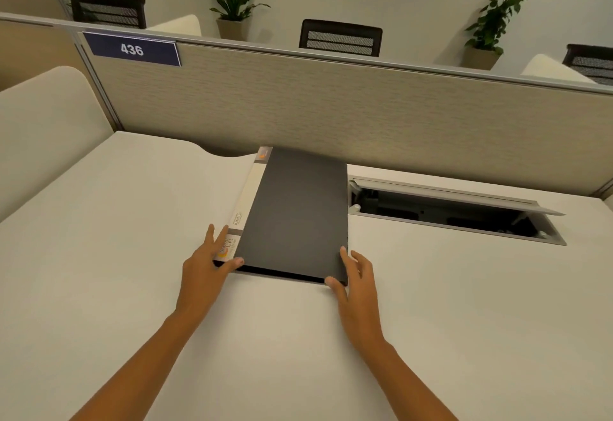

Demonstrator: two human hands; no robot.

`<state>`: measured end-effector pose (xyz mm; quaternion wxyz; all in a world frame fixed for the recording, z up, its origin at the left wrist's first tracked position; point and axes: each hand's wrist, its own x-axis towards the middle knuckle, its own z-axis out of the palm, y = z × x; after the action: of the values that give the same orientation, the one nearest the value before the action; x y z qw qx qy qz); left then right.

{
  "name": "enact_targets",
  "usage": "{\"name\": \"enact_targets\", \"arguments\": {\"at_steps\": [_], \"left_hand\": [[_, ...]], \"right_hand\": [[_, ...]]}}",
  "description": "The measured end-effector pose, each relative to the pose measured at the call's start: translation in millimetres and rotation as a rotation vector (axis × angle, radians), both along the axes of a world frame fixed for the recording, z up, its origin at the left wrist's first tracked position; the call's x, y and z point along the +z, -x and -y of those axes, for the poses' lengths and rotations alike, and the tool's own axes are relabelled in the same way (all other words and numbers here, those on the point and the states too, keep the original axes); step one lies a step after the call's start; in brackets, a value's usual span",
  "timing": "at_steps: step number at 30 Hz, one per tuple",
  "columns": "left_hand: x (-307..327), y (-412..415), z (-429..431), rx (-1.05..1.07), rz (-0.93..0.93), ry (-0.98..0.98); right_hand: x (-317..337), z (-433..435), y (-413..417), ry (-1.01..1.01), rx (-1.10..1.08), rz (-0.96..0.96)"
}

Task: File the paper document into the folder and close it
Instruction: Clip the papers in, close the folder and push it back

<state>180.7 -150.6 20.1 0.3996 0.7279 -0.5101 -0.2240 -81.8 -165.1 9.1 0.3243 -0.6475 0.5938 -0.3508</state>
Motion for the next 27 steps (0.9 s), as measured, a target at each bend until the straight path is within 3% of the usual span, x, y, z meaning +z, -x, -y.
{"name": "enact_targets", "arguments": {"at_steps": [9,14,21,27], "left_hand": [[-10,-1,-1,-0.02,-0.103,0.079],[-12,-4,13,-0.061,-0.007,0.081],[-21,-1,23,-0.034,0.276,0.069],[-24,5,16,0.022,0.36,0.025]], "right_hand": [[-11,14,-6,0.044,0.048,-0.184],[-15,31,-7,0.053,0.048,-0.208],[-15,48,-8,0.013,0.05,-0.192],[-10,37,-5,0.101,-0.014,-0.143]]}}
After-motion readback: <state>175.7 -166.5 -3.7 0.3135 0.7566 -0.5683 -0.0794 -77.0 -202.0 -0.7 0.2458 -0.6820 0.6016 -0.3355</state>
